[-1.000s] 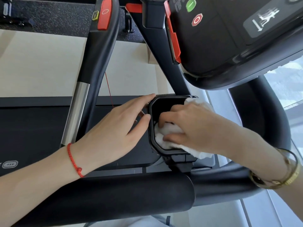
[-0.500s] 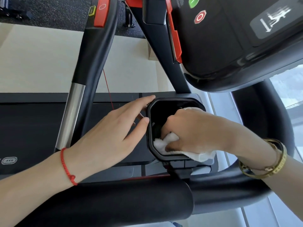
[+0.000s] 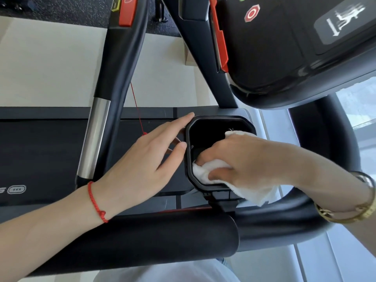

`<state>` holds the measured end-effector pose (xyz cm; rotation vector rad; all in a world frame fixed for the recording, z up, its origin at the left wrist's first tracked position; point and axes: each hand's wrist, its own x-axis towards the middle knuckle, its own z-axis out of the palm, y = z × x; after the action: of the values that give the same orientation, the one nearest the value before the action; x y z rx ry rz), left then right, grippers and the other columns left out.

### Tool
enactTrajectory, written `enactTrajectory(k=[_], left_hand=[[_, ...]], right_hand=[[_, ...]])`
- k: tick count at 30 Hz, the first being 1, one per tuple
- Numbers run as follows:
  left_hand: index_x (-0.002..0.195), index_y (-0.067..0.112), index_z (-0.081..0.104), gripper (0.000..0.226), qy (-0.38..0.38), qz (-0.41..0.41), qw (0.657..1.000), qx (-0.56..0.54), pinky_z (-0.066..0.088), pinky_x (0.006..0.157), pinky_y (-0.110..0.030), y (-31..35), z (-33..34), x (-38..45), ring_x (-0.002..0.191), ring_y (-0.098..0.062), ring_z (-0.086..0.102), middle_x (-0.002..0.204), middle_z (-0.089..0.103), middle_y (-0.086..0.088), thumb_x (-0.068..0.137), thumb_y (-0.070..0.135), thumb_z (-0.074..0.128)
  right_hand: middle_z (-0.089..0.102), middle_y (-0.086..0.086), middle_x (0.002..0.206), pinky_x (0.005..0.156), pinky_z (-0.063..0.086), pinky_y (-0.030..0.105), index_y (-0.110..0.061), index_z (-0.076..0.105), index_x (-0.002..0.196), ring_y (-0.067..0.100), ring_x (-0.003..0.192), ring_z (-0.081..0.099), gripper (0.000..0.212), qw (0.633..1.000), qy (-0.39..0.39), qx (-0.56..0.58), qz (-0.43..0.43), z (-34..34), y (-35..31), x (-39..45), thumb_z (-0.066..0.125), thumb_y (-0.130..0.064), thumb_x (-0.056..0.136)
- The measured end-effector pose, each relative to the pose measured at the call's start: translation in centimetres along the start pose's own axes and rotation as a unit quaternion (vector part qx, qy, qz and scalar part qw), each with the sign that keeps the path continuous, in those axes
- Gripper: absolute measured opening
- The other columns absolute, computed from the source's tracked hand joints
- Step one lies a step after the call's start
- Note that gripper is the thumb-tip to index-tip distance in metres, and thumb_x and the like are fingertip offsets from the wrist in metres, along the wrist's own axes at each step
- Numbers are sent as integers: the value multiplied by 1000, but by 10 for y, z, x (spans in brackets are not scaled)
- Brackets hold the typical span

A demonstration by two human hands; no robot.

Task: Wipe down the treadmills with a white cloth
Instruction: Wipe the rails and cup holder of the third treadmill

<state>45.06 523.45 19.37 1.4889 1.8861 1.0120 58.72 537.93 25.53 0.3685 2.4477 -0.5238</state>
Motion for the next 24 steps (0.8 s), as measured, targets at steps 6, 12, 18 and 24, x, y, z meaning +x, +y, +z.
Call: enactTrajectory(k=[6,12,18,24], left_hand=[[153,36,30,54,7,-7,1000,-13,36,65,0,1,3,0,92,-5,60,109,54,17,101,28,44],[152,35,31,53,6,-5,1000,-16,36,68,0,-1,3,0,94,-6,60,115,57,9,101,27,44],[151,34,33,51,2,-7,1000,-25,38,78,-2,-5,2,2,104,-5,58,118,57,14,101,27,43],[150,29,36,50,0,-2,999,-35,40,94,-8,-4,1,5,117,-3,54,134,53,19,101,28,42]], right_hand=[[56,-13,97,91,37,27,-34,69,85,12,91,56,10,996,88,-15,28,8,-3,14,66,-25,84],[40,-9,83,70,37,26,-25,44,63,14,75,50,26,974,129,-184,22,12,0,22,65,-25,78],[58,-10,90,69,26,29,-28,61,97,16,82,58,24,961,80,-265,24,11,1,15,63,-50,88],[58,-5,80,89,48,33,-32,67,93,20,93,61,17,985,43,-164,10,1,1,14,62,-47,86]])
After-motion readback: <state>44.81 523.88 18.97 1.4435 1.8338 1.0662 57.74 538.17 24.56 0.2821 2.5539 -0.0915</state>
